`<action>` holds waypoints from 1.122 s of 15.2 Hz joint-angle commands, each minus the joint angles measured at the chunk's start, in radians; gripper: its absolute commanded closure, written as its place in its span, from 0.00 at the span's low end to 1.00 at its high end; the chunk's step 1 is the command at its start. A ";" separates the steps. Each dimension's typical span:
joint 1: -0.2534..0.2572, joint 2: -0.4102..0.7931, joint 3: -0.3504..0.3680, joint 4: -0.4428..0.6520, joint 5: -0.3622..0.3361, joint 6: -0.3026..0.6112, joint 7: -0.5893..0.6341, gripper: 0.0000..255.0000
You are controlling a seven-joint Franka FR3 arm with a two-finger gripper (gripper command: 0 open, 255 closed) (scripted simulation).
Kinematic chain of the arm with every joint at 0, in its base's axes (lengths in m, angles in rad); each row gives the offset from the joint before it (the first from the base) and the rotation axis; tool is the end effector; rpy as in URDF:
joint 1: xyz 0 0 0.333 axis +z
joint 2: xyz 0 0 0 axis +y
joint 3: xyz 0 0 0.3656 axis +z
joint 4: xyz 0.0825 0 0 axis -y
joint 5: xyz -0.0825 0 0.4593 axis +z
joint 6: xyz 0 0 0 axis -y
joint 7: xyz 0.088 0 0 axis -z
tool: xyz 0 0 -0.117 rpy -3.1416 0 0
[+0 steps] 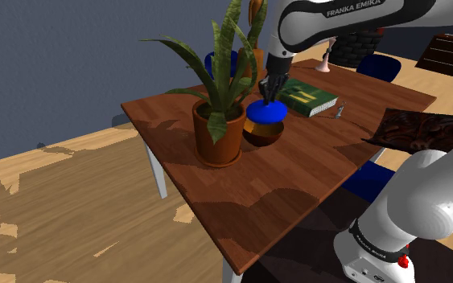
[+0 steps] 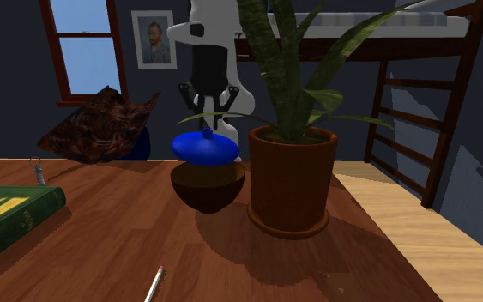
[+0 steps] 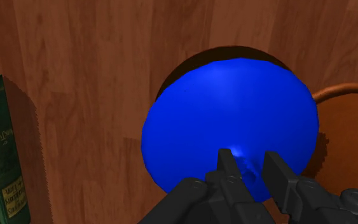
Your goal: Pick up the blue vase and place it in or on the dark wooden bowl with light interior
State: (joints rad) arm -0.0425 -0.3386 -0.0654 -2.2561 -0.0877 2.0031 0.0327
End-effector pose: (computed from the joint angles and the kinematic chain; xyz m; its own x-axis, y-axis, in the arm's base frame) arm 0.5104 -0.0635 0.5174 0.9911 -0.1014 0.0860 -0.1066 -0.9926 0.0579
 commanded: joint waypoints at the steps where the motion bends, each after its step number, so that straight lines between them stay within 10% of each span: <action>1: -0.001 0.005 -0.002 -0.023 -0.001 0.029 -0.001 1.00; 13: -0.002 0.016 -0.004 -0.061 -0.003 0.079 0.002 1.00; 14: -0.002 0.016 -0.004 -0.061 -0.003 0.079 0.002 0.00; 17: -0.002 0.016 -0.004 -0.061 -0.003 0.079 0.002 0.00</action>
State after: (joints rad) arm -0.0445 -0.3221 -0.0690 -2.3174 -0.0909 2.0818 0.0347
